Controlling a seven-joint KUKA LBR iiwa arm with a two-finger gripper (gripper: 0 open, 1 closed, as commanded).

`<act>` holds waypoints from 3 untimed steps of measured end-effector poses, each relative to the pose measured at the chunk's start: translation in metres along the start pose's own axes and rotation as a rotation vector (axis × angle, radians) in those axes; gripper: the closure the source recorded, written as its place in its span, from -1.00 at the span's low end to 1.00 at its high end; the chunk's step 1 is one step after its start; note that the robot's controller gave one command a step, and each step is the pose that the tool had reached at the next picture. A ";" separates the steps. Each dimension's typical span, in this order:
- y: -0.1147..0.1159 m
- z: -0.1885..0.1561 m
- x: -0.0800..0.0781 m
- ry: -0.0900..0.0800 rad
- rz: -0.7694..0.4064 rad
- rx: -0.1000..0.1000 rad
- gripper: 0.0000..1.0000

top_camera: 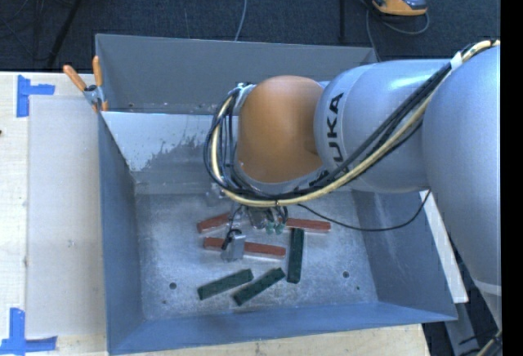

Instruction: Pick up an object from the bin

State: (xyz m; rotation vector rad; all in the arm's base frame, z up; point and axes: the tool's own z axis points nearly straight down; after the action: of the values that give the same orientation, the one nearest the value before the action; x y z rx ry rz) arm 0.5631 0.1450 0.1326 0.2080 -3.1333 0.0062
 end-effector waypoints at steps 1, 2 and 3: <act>-0.047 0.004 -0.035 -0.005 0.059 -0.002 -1.00; -0.049 0.017 -0.020 0.001 0.234 -0.004 -1.00; -0.047 0.065 -0.022 0.004 0.237 -0.005 -1.00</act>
Offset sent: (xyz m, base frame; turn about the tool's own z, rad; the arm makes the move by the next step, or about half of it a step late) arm 0.0391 -0.0390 -0.0039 0.0531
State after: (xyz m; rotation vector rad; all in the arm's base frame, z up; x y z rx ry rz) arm 0.5914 0.1006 0.0678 -0.1642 -3.1318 -0.0004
